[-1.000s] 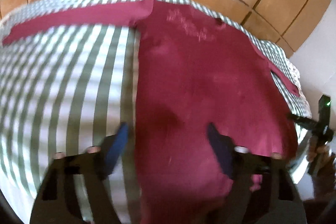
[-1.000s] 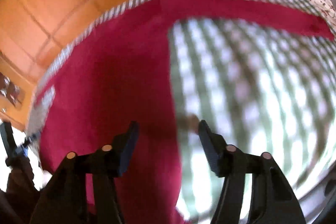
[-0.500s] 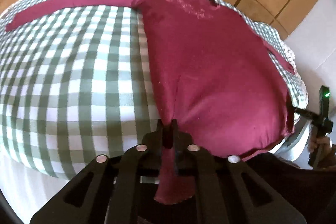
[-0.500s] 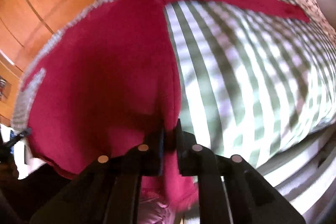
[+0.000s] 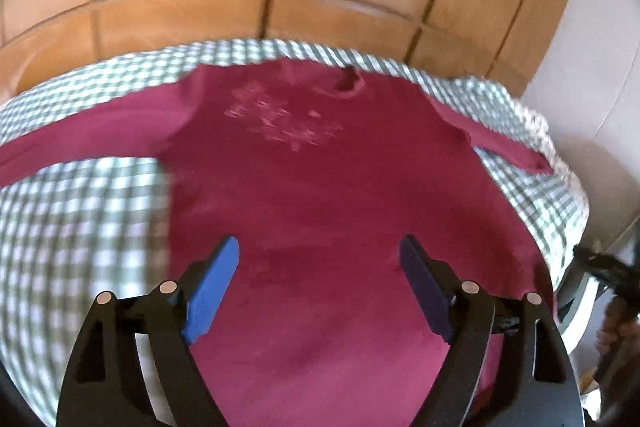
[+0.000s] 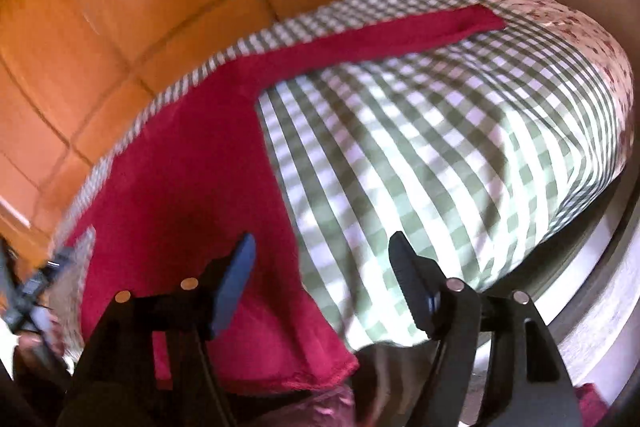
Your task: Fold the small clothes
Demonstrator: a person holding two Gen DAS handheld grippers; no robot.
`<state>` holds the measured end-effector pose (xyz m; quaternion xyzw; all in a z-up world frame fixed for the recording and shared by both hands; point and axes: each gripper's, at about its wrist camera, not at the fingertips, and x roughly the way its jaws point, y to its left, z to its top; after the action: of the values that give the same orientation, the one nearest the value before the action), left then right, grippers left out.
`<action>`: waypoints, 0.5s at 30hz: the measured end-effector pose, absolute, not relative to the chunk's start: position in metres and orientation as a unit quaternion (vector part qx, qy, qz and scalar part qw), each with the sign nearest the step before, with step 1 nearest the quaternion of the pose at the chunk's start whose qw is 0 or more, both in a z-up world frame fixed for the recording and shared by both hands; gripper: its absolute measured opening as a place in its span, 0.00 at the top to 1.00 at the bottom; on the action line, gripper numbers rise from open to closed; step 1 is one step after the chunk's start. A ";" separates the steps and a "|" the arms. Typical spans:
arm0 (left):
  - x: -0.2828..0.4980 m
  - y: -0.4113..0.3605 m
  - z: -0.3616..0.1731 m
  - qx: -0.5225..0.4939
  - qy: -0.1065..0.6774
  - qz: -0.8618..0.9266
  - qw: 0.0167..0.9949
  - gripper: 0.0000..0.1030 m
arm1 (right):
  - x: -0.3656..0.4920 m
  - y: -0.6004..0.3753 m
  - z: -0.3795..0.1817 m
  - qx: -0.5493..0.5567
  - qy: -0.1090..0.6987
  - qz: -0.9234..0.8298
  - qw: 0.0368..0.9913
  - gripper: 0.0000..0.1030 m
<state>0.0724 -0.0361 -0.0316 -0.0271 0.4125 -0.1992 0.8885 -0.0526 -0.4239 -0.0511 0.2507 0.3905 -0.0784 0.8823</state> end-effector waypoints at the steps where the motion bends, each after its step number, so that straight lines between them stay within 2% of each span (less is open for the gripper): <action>1: 0.078 -0.045 -0.037 -0.019 0.417 -0.196 0.887 0.21 | -0.047 -0.422 -0.047 0.238 0.384 -0.079 0.889 0.31; 7: 0.094 -0.081 -0.067 0.014 0.450 -0.150 0.881 0.21 | -0.034 -0.417 -0.045 0.231 0.364 -0.051 0.901 0.28; 15: 0.096 -0.062 -0.075 0.008 0.452 -0.086 0.888 0.21 | -0.034 -0.415 -0.082 0.266 0.387 -0.015 0.883 0.29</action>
<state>0.0963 -0.0621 -0.0749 0.0076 0.4521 -0.0863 0.8878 -0.0336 -0.4146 -0.0818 0.2663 0.3867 -0.0148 0.8828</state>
